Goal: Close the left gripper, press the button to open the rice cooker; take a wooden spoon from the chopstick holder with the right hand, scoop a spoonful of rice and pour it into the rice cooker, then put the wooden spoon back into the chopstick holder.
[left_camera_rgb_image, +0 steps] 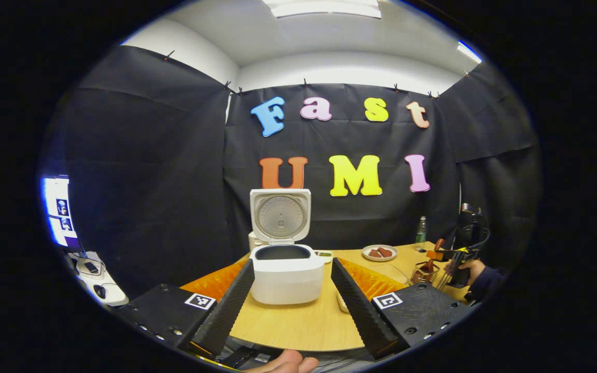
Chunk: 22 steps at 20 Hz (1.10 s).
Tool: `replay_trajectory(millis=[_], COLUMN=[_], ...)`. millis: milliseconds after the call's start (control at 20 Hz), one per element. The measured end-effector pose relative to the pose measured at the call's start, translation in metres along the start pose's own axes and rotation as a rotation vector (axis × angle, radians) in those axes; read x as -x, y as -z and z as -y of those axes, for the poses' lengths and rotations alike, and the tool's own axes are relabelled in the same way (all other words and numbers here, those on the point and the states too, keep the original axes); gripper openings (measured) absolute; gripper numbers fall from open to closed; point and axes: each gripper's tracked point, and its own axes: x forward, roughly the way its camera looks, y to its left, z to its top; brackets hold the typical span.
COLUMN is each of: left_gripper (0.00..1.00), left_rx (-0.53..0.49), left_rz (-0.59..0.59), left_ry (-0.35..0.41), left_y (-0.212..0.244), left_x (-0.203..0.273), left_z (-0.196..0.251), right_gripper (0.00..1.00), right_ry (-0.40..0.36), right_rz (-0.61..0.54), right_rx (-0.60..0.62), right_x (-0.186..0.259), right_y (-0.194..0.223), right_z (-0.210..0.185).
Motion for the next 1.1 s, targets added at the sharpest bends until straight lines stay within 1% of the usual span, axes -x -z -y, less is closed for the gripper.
replay_trajectory(millis=[50, 150, 200, 250, 300, 350, 400, 450, 500, 600, 750, 1000, 1100], left_gripper=[0.95, 0.95, 0.95, 0.95, 0.95, 0.95, 0.95, 0.95, 0.95, 0.95, 0.95, 0.95, 0.95], left_rx=[-0.014, -0.039, -0.038, -0.03, -0.024, -0.026, -0.032, -0.036, -0.034, -0.022, -0.017, -0.003, -0.001], left_rz=[0.004, 0.015, 0.019, 0.022, 0.025, 0.024, 0.02, 0.016, 0.018, 0.021, 0.021, 0.02, 0.017], left_ry=[0.006, -0.011, -0.014, -0.014, -0.013, -0.014, -0.021, -0.026, -0.029, -0.02, -0.008, -0.001, -0.002], left_y=[-0.001, -0.003, -0.004, -0.005, -0.004, -0.003, -0.001, 0.001, 0.0, -0.001, 0.0, 0.002, 0.004], left_x=[0.002, 0.0, -0.001, -0.002, -0.002, -0.003, -0.004, -0.003, -0.002, -0.002, 0.0, 0.005, 0.006], left_z=[-0.002, -0.01, -0.011, -0.011, -0.01, -0.011, -0.014, -0.017, -0.019, -0.017, -0.015, -0.017, -0.021], right_gripper=[1.0, 0.94, 0.89, 0.92, 0.73, 0.66, 0.5, 0.35, 0.19, 0.16, 0.16, 0.16, 0.16], right_ry=[-0.009, -0.02, -0.019, -0.009, -0.015, -0.024, -0.025, -0.041, -0.043, -0.041, -0.047, -0.057, -0.074], right_rz=[-0.011, -0.047, -0.065, -0.085, -0.094, -0.073, -0.051, -0.044, -0.032, 0.007, 0.056, 0.139, 0.16], right_rx=[-0.016, -0.047, -0.061, -0.084, -0.115, -0.137, -0.17, -0.19, -0.181, -0.163, -0.13, -0.033, -0.003], right_x=[-0.012, -0.026, -0.033, -0.039, -0.043, -0.045, -0.038, -0.04, -0.038, -0.028, -0.011, 0.02, 0.029], right_y=[0.002, 0.01, 0.013, 0.018, 0.02, 0.017, 0.009, 0.009, 0.008, 0.0, -0.02, -0.054, -0.062], right_z=[0.0, -0.001, 0.001, 0.005, 0.005, 0.005, 0.003, -0.003, -0.004, -0.007, -0.014, -0.038, -0.053])
